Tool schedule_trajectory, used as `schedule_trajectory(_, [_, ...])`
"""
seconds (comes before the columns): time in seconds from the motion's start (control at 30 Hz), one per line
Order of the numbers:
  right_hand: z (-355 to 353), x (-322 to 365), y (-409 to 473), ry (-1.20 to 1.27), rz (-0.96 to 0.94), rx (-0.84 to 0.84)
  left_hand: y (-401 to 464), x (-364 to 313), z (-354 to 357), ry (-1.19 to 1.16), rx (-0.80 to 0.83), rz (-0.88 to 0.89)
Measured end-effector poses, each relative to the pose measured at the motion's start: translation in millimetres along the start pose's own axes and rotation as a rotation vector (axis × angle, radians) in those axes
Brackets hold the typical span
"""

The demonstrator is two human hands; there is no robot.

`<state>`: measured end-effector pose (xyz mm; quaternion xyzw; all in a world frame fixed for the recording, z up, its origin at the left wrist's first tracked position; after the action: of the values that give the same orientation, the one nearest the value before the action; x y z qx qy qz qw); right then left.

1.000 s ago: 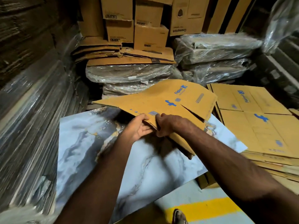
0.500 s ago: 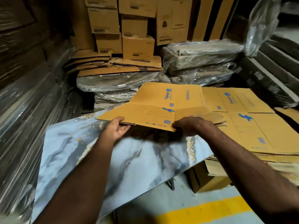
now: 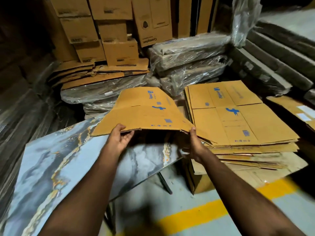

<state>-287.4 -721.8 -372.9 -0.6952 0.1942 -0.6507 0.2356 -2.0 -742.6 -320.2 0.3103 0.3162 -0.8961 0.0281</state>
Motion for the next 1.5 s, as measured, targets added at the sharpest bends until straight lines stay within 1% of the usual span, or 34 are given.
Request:
schedule_trajectory(0.03, [-3.4, 0.7, 0.1, 0.179, 0.020, 0.035, -4.3, 2.1, -0.6, 0.006, 0.025, -0.007])
schedule_trajectory(0.1, [-8.3, 8.4, 1.9, 0.409, 0.009, 0.056, -11.3, 2.5, -3.9, 0.039, 0.063, -0.019])
schedule_trajectory(0.17, [-5.7, 17.7, 7.1, 0.537, -0.011, 0.027, -12.0, -0.5, -14.3, 0.077, 0.060, -0.013])
schedule_trajectory(0.2, [-2.0, 22.4, 7.8, 0.541, -0.011, 0.014, -11.5, -4.1, -20.9, 0.104, 0.050, -0.009])
schedule_trajectory(0.23, [1.8, 25.1, 9.6, 0.501, -0.019, -0.010, -9.0, -8.7, -28.7, 0.154, 0.034, -0.004])
schedule_trajectory(0.3, [7.9, 25.8, 13.7, 0.219, -0.096, -0.098, -3.4, -16.0, -45.0, 0.324, 0.014, -0.004])
schedule_trajectory(0.4, [17.7, 29.0, 19.4, -0.271, -0.258, -0.207, 2.8, -15.7, -56.6, 0.512, 0.107, -0.057])
schedule_trajectory(0.47, [25.7, 35.8, 18.9, -0.566, -0.372, -0.285, 7.4, -13.5, -54.4, 0.552, 0.168, -0.033])
schedule_trajectory(0.5, [29.0, 39.9, 19.8, -0.672, -0.425, -0.322, 9.0, -13.2, -49.6, 0.552, 0.185, 0.004])
schedule_trajectory(0.6, [30.0, 55.1, 16.5, -0.828, -0.524, -0.413, 10.7, -10.7, -31.2, 0.542, 0.212, 0.123])
schedule_trajectory(0.7, [19.0, 70.6, 8.0, -0.888, -0.589, -0.473, 8.5, -9.3, -8.7, 0.530, 0.283, 0.197])
schedule_trajectory(0.77, [7.3, 85.2, 2.4, -0.907, -0.626, -0.519, 10.4, -8.5, 12.1, 0.563, 0.328, 0.230])
schedule_trajectory(0.9, [-33.5, 112.6, 5.3, -0.898, -0.680, -0.584, 15.5, 5.5, 62.5, 0.576, 0.395, 0.267])
schedule_trajectory(1.03, [-90.8, 131.5, 10.9, -0.882, -0.711, -0.668, 27.5, 42.1, 115.8, 0.574, 0.426, 0.254])
schedule_trajectory(1.23, [-209.6, 149.2, 35.1, -0.830, -0.756, -0.767, 42.2, 125.7, 212.0, 0.505, 0.441, 0.223])
schedule_trajectory(1.33, [-273.7, 158.4, 52.6, -0.786, -0.805, -0.798, 55.6, 166.6, 258.4, 0.377, 0.394, 0.224])
schedule_trajectory(1.4, [-315.4, 156.2, 71.6, -0.748, -0.736, -0.813, 69.4, 189.8, 280.2, 0.326, 0.329, 0.213])
schedule_trajectory(1.5, [-366.5, 141.7, 104.9, -0.636, -0.556, -0.812, 87.5, 230.6, 298.6, 0.392, 0.257, 0.178])
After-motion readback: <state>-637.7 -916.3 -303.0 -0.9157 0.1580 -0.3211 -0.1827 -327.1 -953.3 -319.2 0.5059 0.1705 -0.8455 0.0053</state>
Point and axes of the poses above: each hand's wrist, its own y-axis towards the middle knuckle, its own z-axis out of the palm, x = y × z, the point moved 2 cm from there along y, towards the middle knuckle, and after that the axes turned 13 degrees about -y, right-handed, at the moved point
